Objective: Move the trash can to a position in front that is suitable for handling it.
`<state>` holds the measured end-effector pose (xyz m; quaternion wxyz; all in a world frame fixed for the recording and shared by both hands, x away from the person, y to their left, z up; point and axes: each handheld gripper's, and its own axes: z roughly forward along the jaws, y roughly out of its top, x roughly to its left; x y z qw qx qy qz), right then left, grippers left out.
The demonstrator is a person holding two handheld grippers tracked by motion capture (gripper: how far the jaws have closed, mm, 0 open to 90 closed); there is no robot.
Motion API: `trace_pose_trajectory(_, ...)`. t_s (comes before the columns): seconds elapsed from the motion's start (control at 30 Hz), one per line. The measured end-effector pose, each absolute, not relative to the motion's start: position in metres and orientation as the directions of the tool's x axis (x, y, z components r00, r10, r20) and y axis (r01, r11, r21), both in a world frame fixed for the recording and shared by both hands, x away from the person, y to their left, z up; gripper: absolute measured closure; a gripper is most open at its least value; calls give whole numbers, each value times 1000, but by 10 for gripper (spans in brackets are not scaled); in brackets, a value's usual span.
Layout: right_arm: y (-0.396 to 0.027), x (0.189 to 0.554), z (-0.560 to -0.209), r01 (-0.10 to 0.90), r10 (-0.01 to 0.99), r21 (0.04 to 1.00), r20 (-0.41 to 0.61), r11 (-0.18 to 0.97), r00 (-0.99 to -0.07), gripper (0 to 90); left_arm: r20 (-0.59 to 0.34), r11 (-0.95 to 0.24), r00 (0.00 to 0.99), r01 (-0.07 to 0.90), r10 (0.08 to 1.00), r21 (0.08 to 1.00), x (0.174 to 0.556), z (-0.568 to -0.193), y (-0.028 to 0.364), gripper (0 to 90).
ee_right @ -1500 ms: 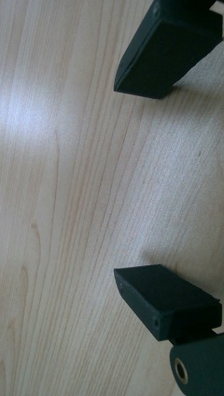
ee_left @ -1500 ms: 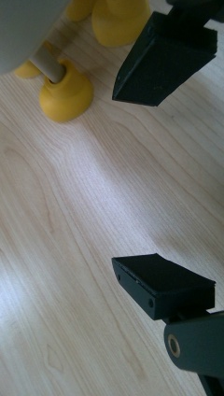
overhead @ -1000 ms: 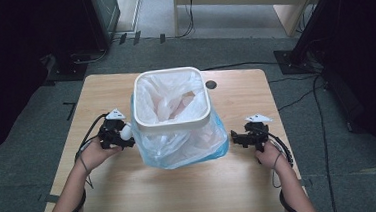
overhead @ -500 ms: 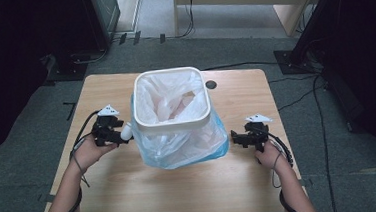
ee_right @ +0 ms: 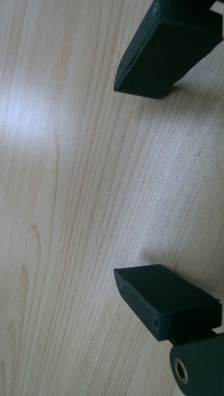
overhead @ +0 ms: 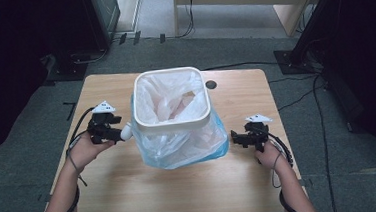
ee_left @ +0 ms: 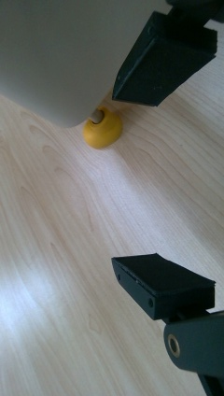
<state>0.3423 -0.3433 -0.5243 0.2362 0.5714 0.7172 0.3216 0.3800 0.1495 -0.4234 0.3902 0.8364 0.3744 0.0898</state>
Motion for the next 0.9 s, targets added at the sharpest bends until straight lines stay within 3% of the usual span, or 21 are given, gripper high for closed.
trace_pose_trajectory(0.9, -343, 342, -524, 668, 972, 731, 29, 140, -235, 97, -130, -375, 680, 542, 722, 752, 373, -390, 159, 165)
